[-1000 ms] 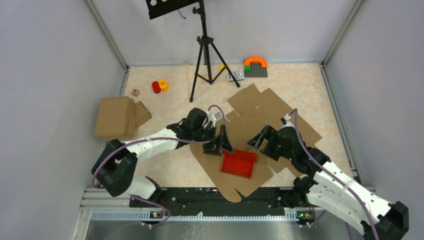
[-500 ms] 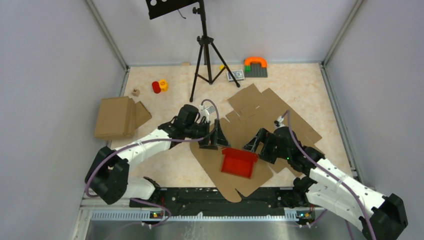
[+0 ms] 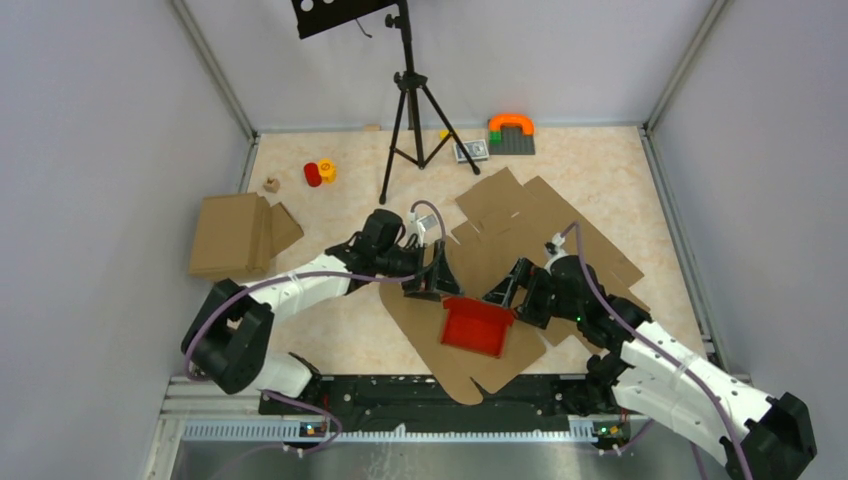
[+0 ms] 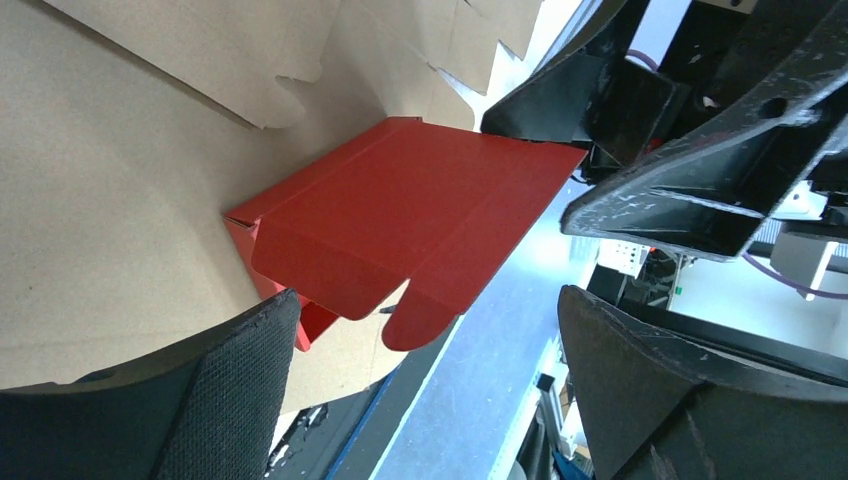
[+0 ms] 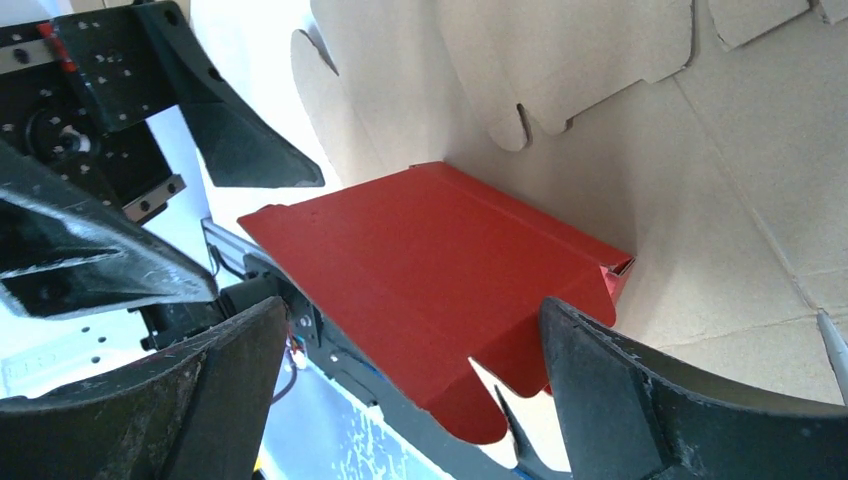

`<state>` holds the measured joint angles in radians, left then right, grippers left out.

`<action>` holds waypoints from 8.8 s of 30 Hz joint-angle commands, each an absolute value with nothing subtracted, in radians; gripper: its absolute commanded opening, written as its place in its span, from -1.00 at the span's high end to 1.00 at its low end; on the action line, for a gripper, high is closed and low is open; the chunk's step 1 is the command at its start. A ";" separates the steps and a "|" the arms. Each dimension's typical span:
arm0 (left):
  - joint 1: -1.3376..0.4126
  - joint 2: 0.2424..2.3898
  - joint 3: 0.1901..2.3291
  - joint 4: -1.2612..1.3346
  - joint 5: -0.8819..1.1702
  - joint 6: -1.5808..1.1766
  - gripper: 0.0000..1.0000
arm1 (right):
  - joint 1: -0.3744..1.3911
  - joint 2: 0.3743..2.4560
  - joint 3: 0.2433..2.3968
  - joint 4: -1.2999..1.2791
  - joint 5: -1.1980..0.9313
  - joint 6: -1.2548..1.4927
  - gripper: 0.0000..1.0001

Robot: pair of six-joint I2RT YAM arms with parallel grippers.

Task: Fold the paper box

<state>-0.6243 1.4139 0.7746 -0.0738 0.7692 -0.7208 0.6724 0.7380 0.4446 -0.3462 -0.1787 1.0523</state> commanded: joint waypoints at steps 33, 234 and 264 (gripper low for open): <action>-0.658 1.385 0.778 -0.047 0.702 -0.642 -0.90 | 0.680 0.634 0.428 -0.413 -0.192 1.012 -0.95; -1.080 1.598 0.491 0.684 -0.530 -0.408 1.00 | 1.053 1.400 0.533 0.037 0.820 0.793 1.00; -1.081 1.625 0.560 0.488 -0.515 -0.423 1.00 | 1.049 1.111 0.546 -0.151 0.571 0.714 -0.41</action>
